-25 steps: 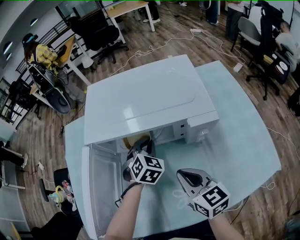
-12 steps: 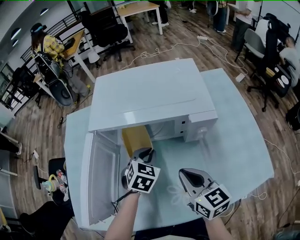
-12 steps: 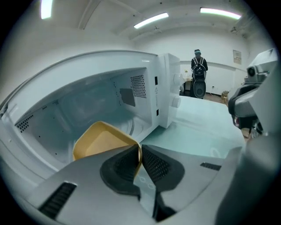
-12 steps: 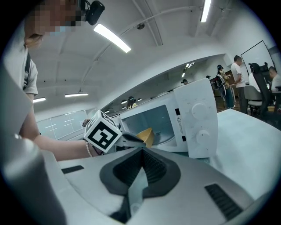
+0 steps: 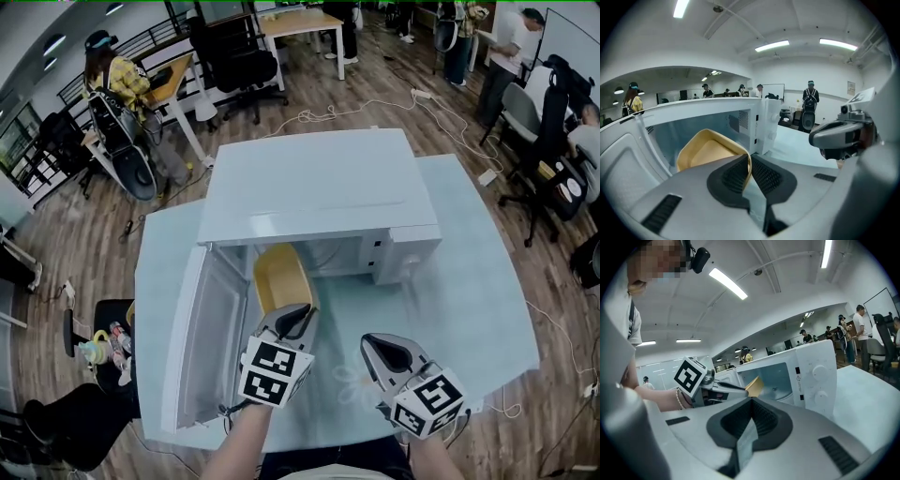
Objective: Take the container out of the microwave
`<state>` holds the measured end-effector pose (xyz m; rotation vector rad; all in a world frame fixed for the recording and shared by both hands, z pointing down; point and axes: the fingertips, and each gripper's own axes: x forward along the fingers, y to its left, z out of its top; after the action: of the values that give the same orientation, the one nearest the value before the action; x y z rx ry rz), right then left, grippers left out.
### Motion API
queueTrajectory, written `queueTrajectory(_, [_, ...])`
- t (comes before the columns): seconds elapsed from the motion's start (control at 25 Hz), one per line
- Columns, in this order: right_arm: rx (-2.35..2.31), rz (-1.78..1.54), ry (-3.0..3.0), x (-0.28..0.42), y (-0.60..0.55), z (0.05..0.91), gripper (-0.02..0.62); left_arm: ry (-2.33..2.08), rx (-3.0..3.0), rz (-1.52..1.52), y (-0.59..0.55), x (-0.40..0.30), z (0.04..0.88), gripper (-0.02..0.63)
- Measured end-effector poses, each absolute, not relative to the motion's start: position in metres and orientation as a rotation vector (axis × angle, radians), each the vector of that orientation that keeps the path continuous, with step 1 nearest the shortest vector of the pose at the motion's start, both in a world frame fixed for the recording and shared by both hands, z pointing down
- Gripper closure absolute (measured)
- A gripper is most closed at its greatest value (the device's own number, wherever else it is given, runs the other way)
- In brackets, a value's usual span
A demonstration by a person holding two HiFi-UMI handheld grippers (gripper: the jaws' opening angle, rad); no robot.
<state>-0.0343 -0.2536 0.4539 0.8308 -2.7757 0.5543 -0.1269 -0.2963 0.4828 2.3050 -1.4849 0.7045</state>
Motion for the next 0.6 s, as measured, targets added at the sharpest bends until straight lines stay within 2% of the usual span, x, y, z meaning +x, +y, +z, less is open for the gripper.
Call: queueTrajectory(0.6, [0.763,0.345,-2.809,-0.051,-0.242,0.414,0.597,-1.468,2.381,0.435,-0.240,-0.114,0.424,0.571])
